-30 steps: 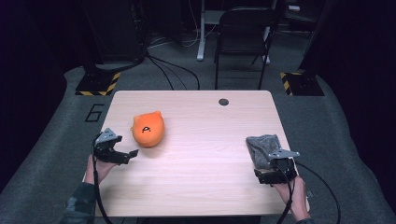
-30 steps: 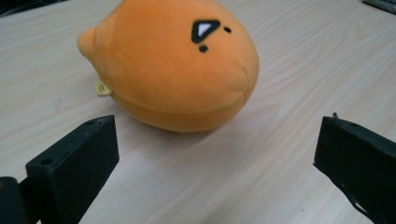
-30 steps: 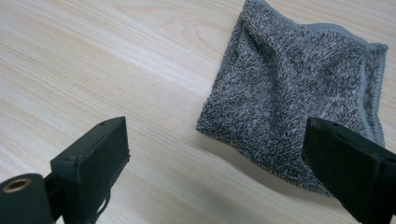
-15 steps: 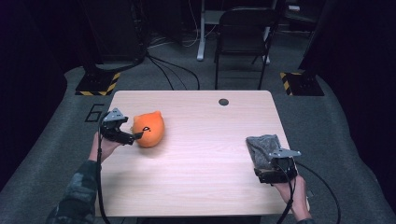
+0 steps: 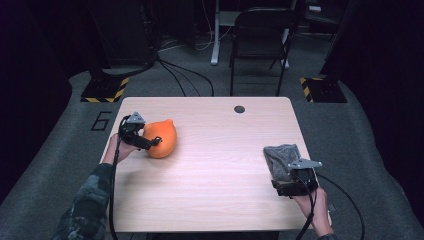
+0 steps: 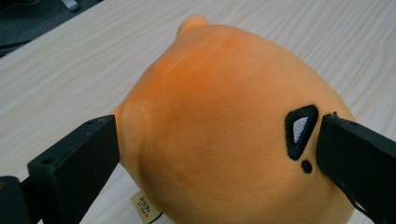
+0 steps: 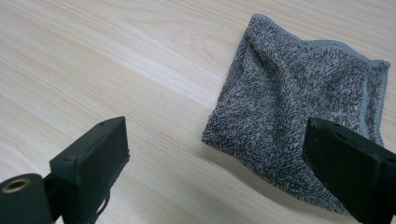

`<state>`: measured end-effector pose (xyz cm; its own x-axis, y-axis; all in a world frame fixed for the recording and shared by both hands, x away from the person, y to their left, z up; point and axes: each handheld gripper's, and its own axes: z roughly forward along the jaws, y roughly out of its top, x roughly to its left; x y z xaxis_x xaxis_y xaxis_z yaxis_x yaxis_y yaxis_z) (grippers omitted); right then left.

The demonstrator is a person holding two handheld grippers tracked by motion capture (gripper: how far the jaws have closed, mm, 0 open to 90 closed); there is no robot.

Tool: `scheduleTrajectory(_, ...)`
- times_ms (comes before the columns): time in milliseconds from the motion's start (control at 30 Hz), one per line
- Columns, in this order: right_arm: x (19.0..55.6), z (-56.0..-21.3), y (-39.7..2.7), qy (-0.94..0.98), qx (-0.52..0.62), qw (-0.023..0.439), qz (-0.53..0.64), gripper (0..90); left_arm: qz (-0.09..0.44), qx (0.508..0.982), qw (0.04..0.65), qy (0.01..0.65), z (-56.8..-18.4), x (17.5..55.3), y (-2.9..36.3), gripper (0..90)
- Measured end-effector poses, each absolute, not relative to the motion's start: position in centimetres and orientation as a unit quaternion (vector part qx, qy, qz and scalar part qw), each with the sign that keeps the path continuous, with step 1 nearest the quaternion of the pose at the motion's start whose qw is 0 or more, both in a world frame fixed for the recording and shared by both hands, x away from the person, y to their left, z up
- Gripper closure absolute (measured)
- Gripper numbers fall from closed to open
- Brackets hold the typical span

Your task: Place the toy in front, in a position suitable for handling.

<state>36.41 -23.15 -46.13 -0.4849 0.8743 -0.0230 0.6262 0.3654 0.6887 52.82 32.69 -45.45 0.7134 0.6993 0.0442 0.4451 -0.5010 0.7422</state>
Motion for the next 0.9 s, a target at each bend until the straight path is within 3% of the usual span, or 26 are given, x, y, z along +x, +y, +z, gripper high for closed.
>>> scheduleTrajectory(400, 36.5, -46.4, -23.0, 0.804, 0.47, 0.2, 0.305, 6.7, 0.137, 0.852, 0.373, 0.341, -47.0, 53.2, 32.5, 21.3)
scheduleTrajectory(667, 36.8, -46.5, -23.2, 0.806, 0.468, 0.199, 0.304, 6.8, 0.136, 0.849, 0.383, 0.339, -47.5, 52.7, 32.9, 42.7)
scheduleTrajectory(900, 36.9, -46.6, -23.3, 0.806, 0.469, 0.197, 0.303, 6.8, 0.133, 0.835, 0.398, 0.357, -47.8, 52.2, 33.5, 56.2)
